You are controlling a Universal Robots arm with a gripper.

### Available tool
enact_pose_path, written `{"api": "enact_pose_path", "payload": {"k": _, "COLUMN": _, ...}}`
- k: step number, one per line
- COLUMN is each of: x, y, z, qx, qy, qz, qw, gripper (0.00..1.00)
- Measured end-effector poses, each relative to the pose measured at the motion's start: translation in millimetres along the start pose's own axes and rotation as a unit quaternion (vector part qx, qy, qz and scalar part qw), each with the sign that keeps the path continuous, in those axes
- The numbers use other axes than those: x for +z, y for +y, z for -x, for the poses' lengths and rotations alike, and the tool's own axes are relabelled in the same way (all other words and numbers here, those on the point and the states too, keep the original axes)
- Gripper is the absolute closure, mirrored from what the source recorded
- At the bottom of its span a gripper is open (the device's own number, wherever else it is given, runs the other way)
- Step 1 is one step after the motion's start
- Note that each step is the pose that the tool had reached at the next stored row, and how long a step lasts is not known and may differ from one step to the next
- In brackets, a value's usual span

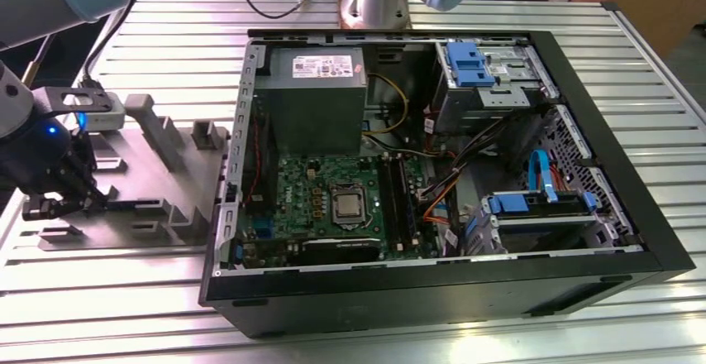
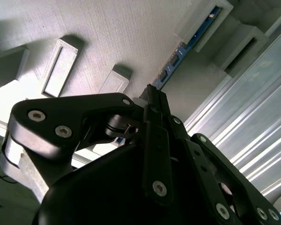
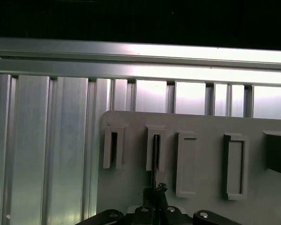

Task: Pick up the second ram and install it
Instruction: 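Pick up the second ram and move it above second insertion slot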

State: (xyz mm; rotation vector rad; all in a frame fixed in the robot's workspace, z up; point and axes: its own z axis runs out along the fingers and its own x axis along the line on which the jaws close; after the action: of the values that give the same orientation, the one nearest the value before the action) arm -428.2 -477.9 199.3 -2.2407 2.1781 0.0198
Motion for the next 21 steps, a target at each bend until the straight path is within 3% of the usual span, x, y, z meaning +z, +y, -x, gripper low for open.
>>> {"api": "enact_pose_path", "payload": {"k": 21, "x": 0.2, "y": 0.0, "z": 0.0, "qx": 0.008, "qy": 0.0000, "qz": -0.0002, "qw": 1.0000, "gripper": 0.88}}
